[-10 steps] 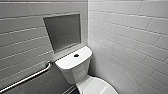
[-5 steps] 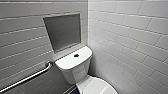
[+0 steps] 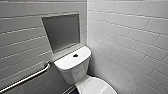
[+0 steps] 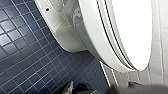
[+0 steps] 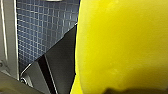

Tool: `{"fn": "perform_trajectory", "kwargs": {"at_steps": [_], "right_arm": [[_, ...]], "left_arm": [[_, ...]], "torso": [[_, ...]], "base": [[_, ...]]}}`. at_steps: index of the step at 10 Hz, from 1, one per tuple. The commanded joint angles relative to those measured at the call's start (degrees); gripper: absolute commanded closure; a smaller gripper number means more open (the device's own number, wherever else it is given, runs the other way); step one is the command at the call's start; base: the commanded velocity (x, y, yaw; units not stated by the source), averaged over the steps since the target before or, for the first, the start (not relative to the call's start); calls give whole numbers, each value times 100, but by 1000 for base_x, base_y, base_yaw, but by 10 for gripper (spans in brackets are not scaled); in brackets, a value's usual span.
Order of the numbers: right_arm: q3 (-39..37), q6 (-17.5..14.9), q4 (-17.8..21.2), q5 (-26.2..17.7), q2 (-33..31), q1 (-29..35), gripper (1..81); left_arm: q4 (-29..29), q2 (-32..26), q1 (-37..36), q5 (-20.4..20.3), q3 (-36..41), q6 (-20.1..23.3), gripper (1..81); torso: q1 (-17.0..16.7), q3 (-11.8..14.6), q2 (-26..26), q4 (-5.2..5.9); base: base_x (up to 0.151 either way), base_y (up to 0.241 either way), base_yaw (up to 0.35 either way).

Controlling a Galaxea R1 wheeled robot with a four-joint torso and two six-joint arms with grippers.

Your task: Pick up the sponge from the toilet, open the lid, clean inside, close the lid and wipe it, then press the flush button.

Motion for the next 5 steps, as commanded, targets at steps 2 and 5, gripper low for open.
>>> {"fn": "perform_trajectory", "kwargs": {"at_steps": [2, 5], "right_arm": [[90, -20, -89, -373, -161, 49, 811], [72, -20, -97, -373, -143, 66, 811]], "left_arm": [[-159, 38, -655, 382, 189, 3, 10], [-211, 91, -743, 365, 189, 2, 10]], "torso": [[0, 0, 0, -401], [2, 0, 0, -399]], "base": [[0, 0, 0], [0, 0, 0]]}}
